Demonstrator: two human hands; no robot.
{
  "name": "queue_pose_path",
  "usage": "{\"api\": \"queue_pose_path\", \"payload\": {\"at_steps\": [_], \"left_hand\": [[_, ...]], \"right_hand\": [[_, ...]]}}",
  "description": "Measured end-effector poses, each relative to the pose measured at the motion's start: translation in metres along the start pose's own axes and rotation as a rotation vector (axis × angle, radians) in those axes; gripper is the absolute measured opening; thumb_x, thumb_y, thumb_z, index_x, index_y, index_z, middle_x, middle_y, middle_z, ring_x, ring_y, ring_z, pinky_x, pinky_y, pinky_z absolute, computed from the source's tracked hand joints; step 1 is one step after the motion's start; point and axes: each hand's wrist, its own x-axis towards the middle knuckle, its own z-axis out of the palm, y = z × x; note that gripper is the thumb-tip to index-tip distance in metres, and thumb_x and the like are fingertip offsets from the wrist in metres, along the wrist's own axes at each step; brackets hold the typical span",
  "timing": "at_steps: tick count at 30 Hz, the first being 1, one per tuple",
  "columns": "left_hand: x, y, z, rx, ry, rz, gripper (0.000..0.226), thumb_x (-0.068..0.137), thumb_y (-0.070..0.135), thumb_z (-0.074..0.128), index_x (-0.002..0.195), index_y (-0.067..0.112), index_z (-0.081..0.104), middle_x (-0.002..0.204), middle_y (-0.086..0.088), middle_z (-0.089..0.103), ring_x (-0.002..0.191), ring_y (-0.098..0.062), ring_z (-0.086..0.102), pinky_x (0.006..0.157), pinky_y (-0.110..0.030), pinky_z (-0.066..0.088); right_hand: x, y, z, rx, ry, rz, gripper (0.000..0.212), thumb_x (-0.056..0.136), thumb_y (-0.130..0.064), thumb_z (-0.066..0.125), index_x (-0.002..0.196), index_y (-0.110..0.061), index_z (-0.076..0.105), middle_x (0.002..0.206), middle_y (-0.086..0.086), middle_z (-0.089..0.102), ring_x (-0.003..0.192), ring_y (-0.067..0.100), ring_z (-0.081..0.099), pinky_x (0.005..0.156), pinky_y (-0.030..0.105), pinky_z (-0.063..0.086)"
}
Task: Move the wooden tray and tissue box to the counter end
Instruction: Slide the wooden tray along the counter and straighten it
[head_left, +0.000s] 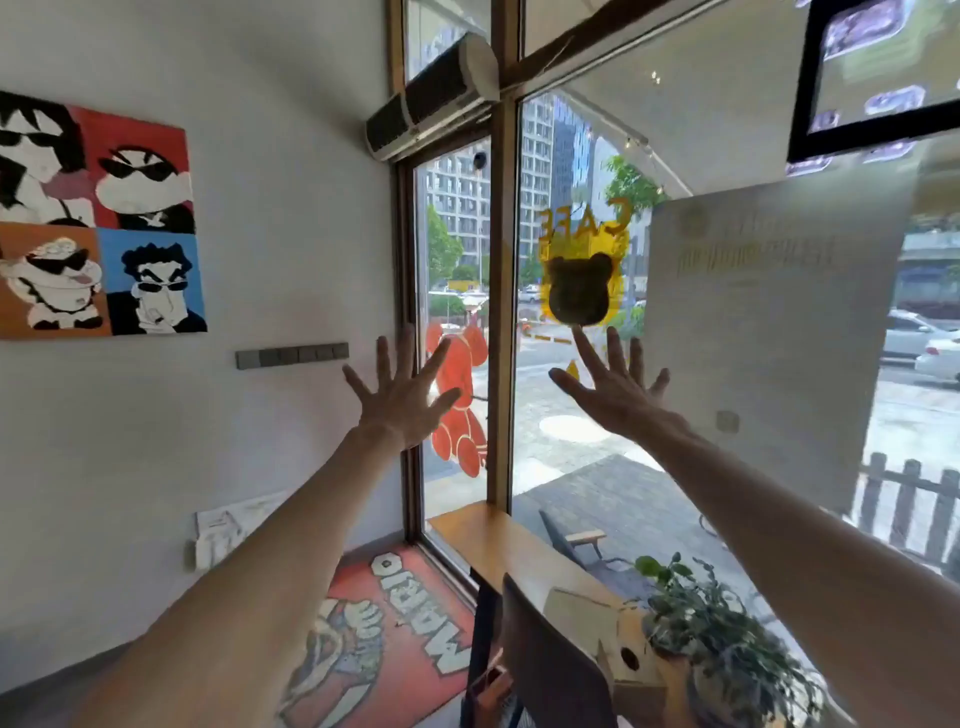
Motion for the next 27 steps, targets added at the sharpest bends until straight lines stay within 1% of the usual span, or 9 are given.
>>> {"api": "queue_pose_path", "payload": {"at_steps": [2, 4, 8, 14, 17, 20, 23, 25, 27], "left_hand": [[-0.016, -0.009, 0.012, -0.008, 0.069, 0.086, 0.071, 0.091, 0.077, 0.016, 0.150, 0.055, -0.016, 0.167, 0.003, -0.026, 0.154, -0.031, -0.022, 0.113, -0.073, -0.012], [-0.039, -0.023, 0.032, -0.014, 0.065, 0.111, 0.071, 0.091, 0.077, 0.016, 0.152, 0.054, -0.013, 0.167, 0.004, -0.023, 0.154, -0.030, -0.022, 0.113, -0.070, -0.015], [-0.080, -0.052, 0.072, -0.052, -0.111, 0.045, 0.071, 0.092, 0.075, 0.020, 0.152, 0.054, -0.010, 0.167, 0.004, -0.025, 0.152, -0.029, -0.027, 0.113, -0.068, -0.018], [-0.142, -0.083, 0.152, -0.198, -0.396, -0.062, 0.071, 0.092, 0.075, 0.025, 0.153, 0.055, -0.005, 0.166, 0.005, -0.025, 0.151, -0.026, -0.029, 0.113, -0.065, -0.022], [-0.165, -0.087, 0.201, -0.254, -0.567, -0.125, 0.071, 0.093, 0.074, 0.027, 0.154, 0.054, -0.002, 0.167, 0.003, -0.024, 0.151, -0.026, -0.030, 0.114, -0.066, -0.022], [-0.171, -0.083, 0.250, -0.275, -0.723, -0.147, 0.072, 0.092, 0.074, 0.030, 0.154, 0.053, 0.000, 0.168, 0.002, -0.022, 0.152, -0.029, -0.028, 0.114, -0.067, -0.022], [-0.155, -0.070, 0.289, -0.291, -0.791, -0.129, 0.072, 0.093, 0.073, 0.032, 0.154, 0.054, -0.001, 0.168, 0.001, -0.020, 0.152, -0.027, -0.028, 0.115, -0.067, -0.020], [-0.135, -0.058, 0.311, -0.309, -0.811, -0.098, 0.072, 0.093, 0.072, 0.033, 0.154, 0.054, -0.001, 0.168, 0.001, -0.020, 0.152, -0.027, -0.029, 0.113, -0.067, -0.021], [-0.110, -0.044, 0.334, -0.311, -0.815, -0.066, 0.072, 0.092, 0.073, 0.032, 0.154, 0.054, 0.000, 0.169, 0.002, -0.019, 0.152, -0.026, -0.029, 0.113, -0.067, -0.022]], "right_hand": [[-0.005, -0.008, 0.019, 0.046, 0.023, -0.052, 0.077, 0.085, -0.082, 0.023, 0.152, -0.058, -0.008, 0.168, -0.007, -0.023, 0.153, 0.024, -0.025, 0.115, 0.068, -0.013], [-0.020, -0.009, 0.047, 0.081, 0.037, -0.081, 0.075, 0.085, -0.083, 0.023, 0.150, -0.061, -0.007, 0.168, -0.008, -0.018, 0.153, 0.021, -0.025, 0.115, 0.067, -0.013], [-0.055, 0.004, 0.109, 0.120, -0.018, -0.081, 0.068, 0.088, -0.082, 0.022, 0.146, -0.066, -0.011, 0.168, -0.011, -0.018, 0.154, 0.019, -0.023, 0.117, 0.064, -0.013], [-0.124, 0.048, 0.204, 0.293, -0.245, 0.126, 0.058, 0.076, -0.088, 0.015, 0.125, -0.084, -0.015, 0.169, -0.008, -0.014, 0.153, 0.022, -0.019, 0.119, 0.065, -0.010], [-0.160, 0.079, 0.248, 0.419, -0.365, 0.322, 0.073, 0.081, -0.088, 0.025, 0.142, -0.068, -0.010, 0.169, -0.006, -0.014, 0.153, 0.021, -0.022, 0.121, 0.061, -0.013], [-0.185, 0.105, 0.282, 0.474, -0.452, 0.466, 0.091, 0.068, -0.097, 0.025, 0.147, -0.065, -0.009, 0.167, -0.016, -0.017, 0.153, 0.021, -0.023, 0.118, 0.060, -0.014], [-0.184, 0.131, 0.305, 0.504, -0.493, 0.567, 0.108, 0.054, -0.106, 0.021, 0.149, -0.063, -0.006, 0.168, -0.012, -0.017, 0.153, 0.020, -0.024, 0.119, 0.055, -0.014], [-0.171, 0.149, 0.316, 0.526, -0.510, 0.604, 0.108, 0.054, -0.106, 0.020, 0.150, -0.062, -0.001, 0.169, -0.009, -0.012, 0.154, 0.019, -0.021, 0.120, 0.055, -0.013], [-0.152, 0.168, 0.326, 0.547, -0.502, 0.588, 0.098, 0.058, -0.104, 0.019, 0.146, -0.064, 0.000, 0.170, -0.009, -0.006, 0.155, 0.019, -0.017, 0.122, 0.057, -0.013]]}}
